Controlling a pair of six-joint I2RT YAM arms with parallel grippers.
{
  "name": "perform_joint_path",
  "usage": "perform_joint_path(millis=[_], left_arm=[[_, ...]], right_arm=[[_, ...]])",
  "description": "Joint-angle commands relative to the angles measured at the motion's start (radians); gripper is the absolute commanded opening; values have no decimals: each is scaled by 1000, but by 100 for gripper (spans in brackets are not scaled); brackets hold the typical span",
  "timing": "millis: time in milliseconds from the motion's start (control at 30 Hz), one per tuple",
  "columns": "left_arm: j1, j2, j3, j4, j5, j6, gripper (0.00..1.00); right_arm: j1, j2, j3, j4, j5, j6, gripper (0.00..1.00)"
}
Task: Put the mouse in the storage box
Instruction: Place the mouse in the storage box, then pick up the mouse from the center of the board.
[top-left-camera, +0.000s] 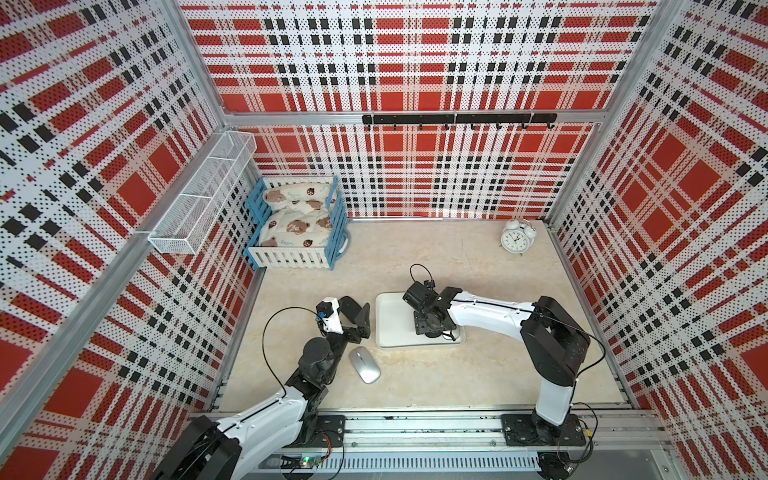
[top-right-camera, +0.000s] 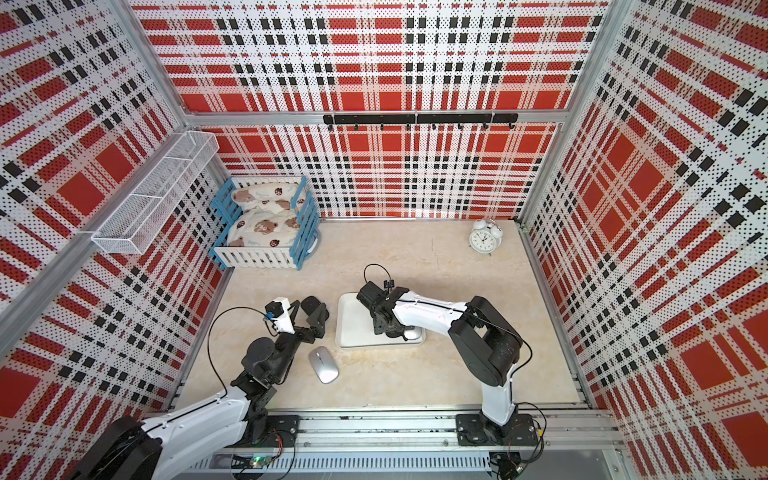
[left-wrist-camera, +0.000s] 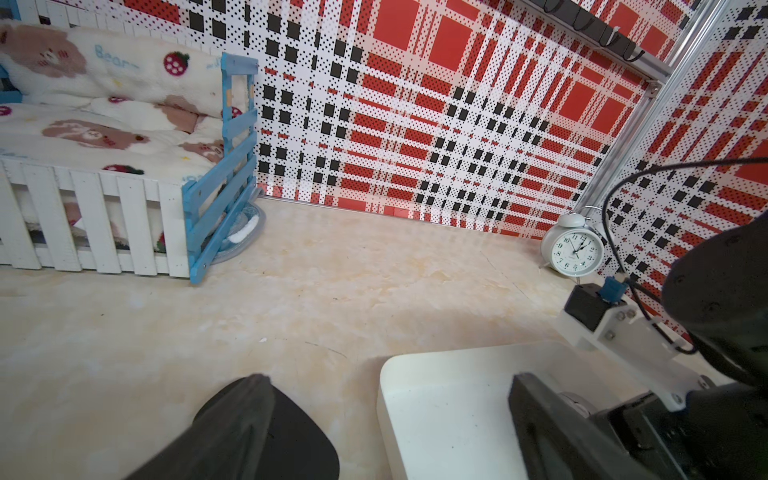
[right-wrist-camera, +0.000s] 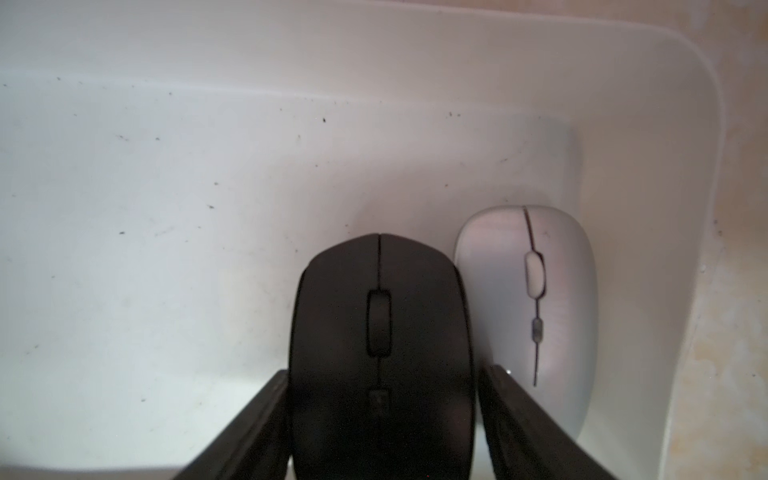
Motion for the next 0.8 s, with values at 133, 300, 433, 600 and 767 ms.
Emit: perform_joint_path(millis=[133, 300, 433, 600, 767], left_arm=[[-7, -15, -42, 16, -16, 12, 95], [-7, -21, -42, 10, -44, 3, 95], [-1, -35, -10, -78, -169, -62, 100], [47, 53, 215, -446, -276, -337, 94], [85, 339, 586, -929, -318, -578, 87]], right_arm=[[1, -56, 33, -55, 7, -23, 80], [-1, -129, 111, -115, 60, -67, 80], [-31, -231, 100, -33, 102, -151, 80], [-142, -269, 56, 137, 5, -285, 80], [-152, -141, 161, 133, -20, -358, 78]])
